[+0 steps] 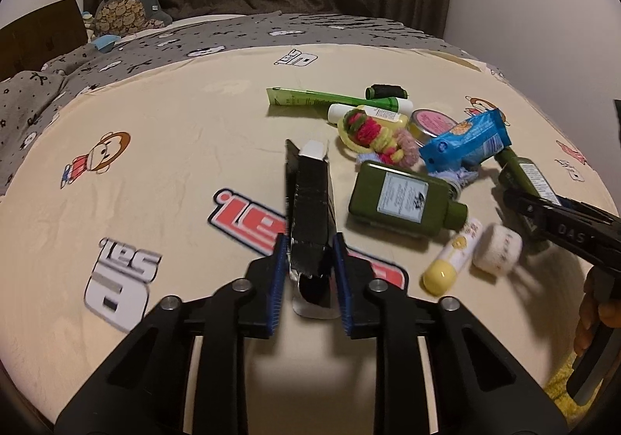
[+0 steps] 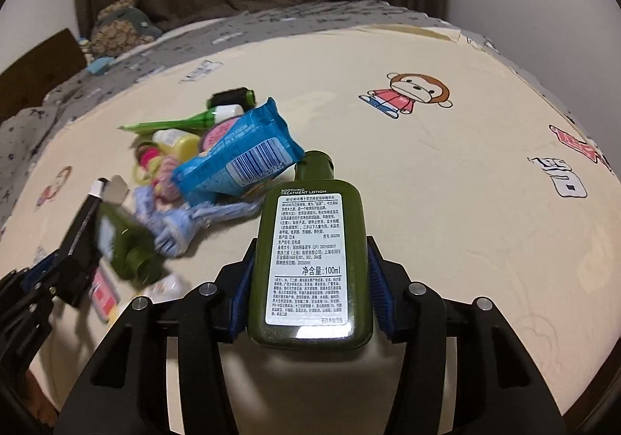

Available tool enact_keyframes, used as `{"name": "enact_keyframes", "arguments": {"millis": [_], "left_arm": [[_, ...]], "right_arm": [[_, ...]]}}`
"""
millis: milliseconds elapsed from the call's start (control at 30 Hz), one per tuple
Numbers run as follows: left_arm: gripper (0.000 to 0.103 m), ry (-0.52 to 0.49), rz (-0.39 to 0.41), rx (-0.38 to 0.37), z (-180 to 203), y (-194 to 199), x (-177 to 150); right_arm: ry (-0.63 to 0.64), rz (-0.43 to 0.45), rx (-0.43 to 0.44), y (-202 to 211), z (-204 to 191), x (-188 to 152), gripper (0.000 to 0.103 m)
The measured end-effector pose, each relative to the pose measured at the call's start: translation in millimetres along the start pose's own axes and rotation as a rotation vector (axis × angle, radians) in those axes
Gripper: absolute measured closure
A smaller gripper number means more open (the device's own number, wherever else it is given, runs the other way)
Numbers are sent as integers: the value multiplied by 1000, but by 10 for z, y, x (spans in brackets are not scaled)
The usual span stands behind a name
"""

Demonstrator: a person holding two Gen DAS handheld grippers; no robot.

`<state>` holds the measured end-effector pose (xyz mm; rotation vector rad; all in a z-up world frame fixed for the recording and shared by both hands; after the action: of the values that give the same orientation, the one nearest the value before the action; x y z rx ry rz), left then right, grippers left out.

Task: Collect trash
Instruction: 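Grasp the black packaging with the left tool while the right tool grasps the large green bottle, then lower both held items into the black bin beside the bed and open both tools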

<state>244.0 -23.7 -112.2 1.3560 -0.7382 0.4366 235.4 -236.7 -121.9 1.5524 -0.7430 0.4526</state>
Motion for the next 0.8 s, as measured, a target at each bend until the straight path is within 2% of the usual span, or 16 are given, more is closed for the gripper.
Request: {"name": "enact_keyframes", "arguments": {"millis": [167,233,533,800], "left_arm": [[90,9,25,8,-5,243,-88],[103,8,34,11,11,326,-137],[103,3,37,-17,109,645,-420],[103,-44,127,-29,332,1238,-666]], "right_arm": [[27,35,-6,277,33,-64,51],[30,43,-8,367,44,-107,51],[74,68,67,826,-47,-480,51],[128,133,127,1389,-99,-802,51]]}}
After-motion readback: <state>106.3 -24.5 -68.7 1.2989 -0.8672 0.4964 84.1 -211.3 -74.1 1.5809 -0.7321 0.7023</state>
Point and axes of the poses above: each gripper's, at about its wrist camera, not at the fingertips, and y roughly against the way its jaws point, z to its right, x to its top, the point moved 2 cm from there along -y, roughly the way its jaws point
